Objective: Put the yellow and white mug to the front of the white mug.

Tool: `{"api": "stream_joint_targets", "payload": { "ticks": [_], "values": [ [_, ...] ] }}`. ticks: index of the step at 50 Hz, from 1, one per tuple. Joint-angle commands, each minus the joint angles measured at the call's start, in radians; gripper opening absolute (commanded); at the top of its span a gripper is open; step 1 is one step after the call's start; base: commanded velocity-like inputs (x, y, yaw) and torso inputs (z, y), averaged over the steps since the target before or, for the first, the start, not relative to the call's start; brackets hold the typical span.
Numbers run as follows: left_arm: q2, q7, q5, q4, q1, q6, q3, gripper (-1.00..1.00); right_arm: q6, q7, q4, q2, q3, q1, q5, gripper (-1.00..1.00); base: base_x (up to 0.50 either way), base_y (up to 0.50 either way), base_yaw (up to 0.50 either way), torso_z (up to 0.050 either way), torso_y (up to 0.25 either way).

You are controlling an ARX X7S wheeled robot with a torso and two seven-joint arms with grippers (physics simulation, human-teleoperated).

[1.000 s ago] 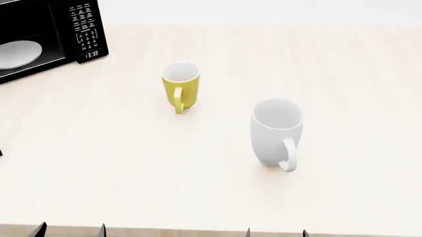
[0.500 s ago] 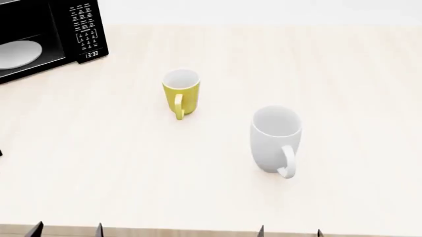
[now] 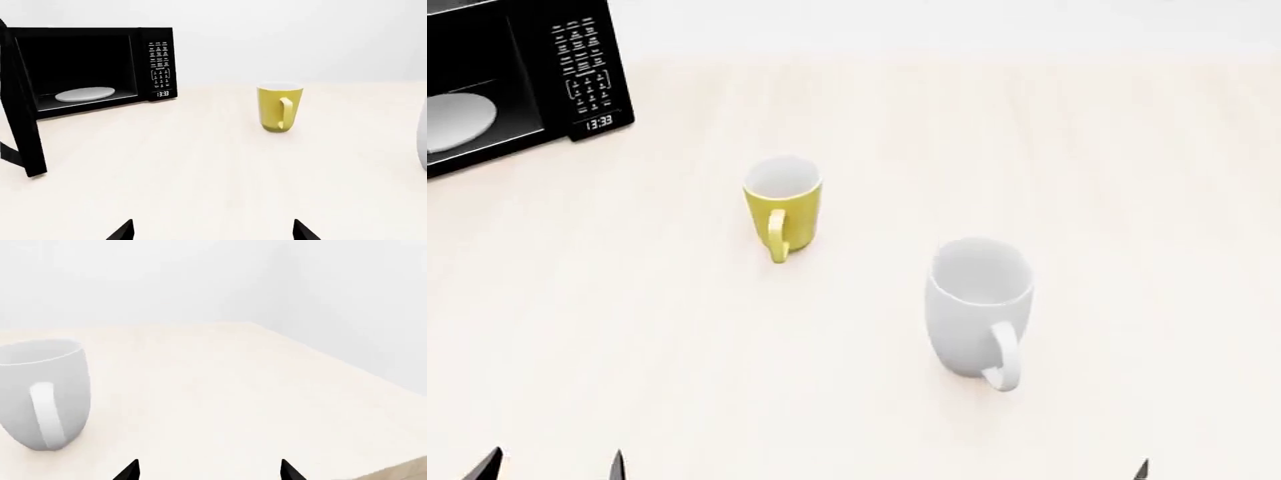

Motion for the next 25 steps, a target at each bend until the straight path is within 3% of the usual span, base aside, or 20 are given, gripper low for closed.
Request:
{"api": "stream_joint_targets", "payload": {
  "ticks": [1, 25],
  "values": [
    [-0.020, -0.011, -0.022, 0.029, 0.007, -0.012, 0.004, 1.00, -0.043, -0.018, -0.011, 0.020, 0.105, -0.019, 0.121, 1.00, 0.50, -0.13, 0.00, 0.000, 0.000],
    [-0.041, -0.027, -0.057, 0.040, 0.007, -0.013, 0.015, 1.00, -0.015, -0.037, -0.036, 0.018, 0.133, -0.023, 0.235, 1.00, 0.50, -0.18, 0.00, 0.000, 0.000]
  ]
}}
